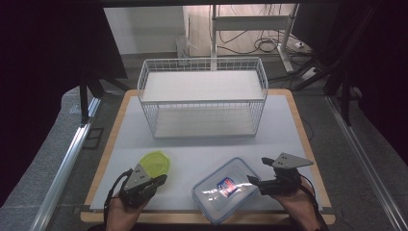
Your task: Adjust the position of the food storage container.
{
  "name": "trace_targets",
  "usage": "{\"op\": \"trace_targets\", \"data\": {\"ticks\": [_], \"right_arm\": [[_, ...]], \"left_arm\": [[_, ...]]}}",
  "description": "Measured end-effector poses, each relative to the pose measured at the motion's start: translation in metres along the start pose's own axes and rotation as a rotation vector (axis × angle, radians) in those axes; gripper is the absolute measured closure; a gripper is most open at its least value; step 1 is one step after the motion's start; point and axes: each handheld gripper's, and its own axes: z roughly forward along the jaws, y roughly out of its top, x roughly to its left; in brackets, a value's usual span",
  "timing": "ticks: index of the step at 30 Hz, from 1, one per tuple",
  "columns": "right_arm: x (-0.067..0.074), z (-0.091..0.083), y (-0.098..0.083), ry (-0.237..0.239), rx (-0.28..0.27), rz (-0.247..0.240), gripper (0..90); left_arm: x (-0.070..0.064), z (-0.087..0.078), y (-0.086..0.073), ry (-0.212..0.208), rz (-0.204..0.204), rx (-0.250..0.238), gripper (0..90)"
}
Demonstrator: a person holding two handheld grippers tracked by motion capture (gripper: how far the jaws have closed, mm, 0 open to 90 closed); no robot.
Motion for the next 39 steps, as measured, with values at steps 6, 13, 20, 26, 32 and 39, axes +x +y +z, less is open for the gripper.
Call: {"op": "trace_targets", "data": {"ticks": [6, 13, 20, 26, 32, 39], "right_arm": [[0.001, -0.001, 0.001, -0.004, -0.010, -0.003, 17.2], [0.001, 0.000, 0.000, -0.013, 0.001, -0.019, 17.1], [0.001, 0.001, -0.001, -0.017, 0.000, -0.016, 17.1], [0.000, 0.001, -0.001, -0.017, 0.000, -0.014, 17.1], [0.001, 0.001, -0.001, -0.016, 0.001, -0.014, 17.1], [0.001, 0.002, -0.001, -0.014, 0.005, -0.016, 17.2]], "left_arm": [[0.001, 0.006, 0.001, -0.042, -0.020, -0.001, 89.8], [0.001, 0.023, 0.002, 0.002, -0.027, 0.046, 89.7], [0.007, 0.033, 0.002, 0.060, -0.041, 0.088, 89.8], [0.012, 0.032, 0.001, 0.064, -0.066, 0.083, 89.8], [0.021, 0.032, -0.001, 0.080, -0.094, 0.095, 89.8], [0.037, 0.026, -0.006, 0.111, -0.134, 0.096, 89.8]]}}
